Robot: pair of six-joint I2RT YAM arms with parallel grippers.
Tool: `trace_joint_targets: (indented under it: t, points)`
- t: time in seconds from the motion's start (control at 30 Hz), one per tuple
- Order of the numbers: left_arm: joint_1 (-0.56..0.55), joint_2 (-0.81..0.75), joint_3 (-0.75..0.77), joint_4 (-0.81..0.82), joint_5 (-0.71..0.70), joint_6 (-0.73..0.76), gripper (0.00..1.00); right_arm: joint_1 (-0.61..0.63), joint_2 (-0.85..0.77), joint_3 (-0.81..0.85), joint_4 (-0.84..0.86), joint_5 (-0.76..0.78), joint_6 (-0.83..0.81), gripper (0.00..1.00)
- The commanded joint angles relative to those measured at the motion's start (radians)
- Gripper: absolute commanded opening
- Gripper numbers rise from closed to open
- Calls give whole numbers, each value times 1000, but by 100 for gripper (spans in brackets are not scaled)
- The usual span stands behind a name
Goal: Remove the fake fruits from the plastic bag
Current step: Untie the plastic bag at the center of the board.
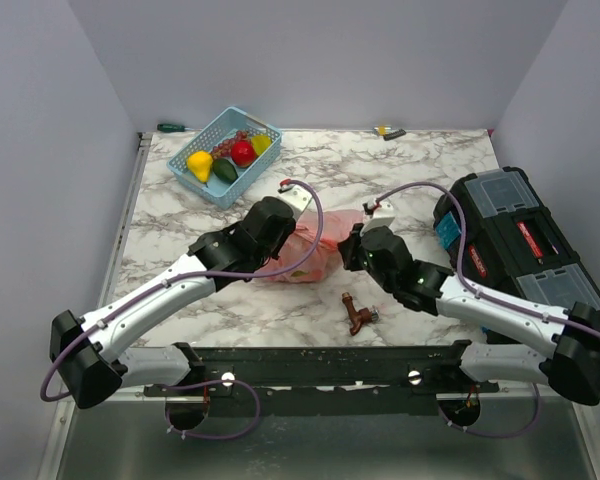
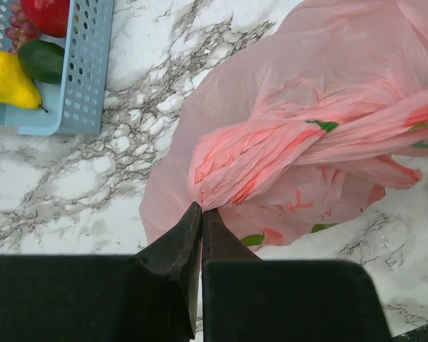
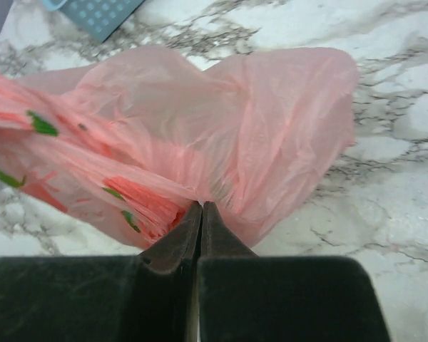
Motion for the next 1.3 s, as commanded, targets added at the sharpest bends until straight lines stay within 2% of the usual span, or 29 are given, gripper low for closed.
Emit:
trace_joint_targets:
  t: [0.0,0.13,0.3,0.4,0.5,0.53,0.57,0.73,0.83,1.07,1.27]
  points:
    - [1,-36,-16,27,-66,12,0,-83,-27,-33,-99,102,81,1]
    - [1,-46,-20,34,-83,14,0,-207,-40,-67,-94,-43,121,1]
    - [1,-70,-42,66,-88,25,0,-302,-86,-95,-85,-188,135,1]
    - [1,-93,-48,83,11,29,0,-303,-98,-97,-35,-295,79,1]
    - [1,-136,-76,130,169,37,0,-303,-97,-101,5,-377,49,1]
    - [1,-150,-82,142,219,37,3,-302,-93,-101,12,-399,40,1]
    - [1,-161,-89,153,261,37,10,-302,-90,-101,15,-416,32,1]
    - [1,-229,-137,216,417,76,61,-303,-86,-101,7,-483,18,1]
    - [1,-240,-151,232,425,95,80,-303,-92,-100,15,-536,11,1]
    - [-4,-155,-108,187,411,85,96,-302,-70,-101,73,-625,21,1]
    - [-43,-92,-90,179,332,101,97,-301,-55,-133,138,-714,80,1]
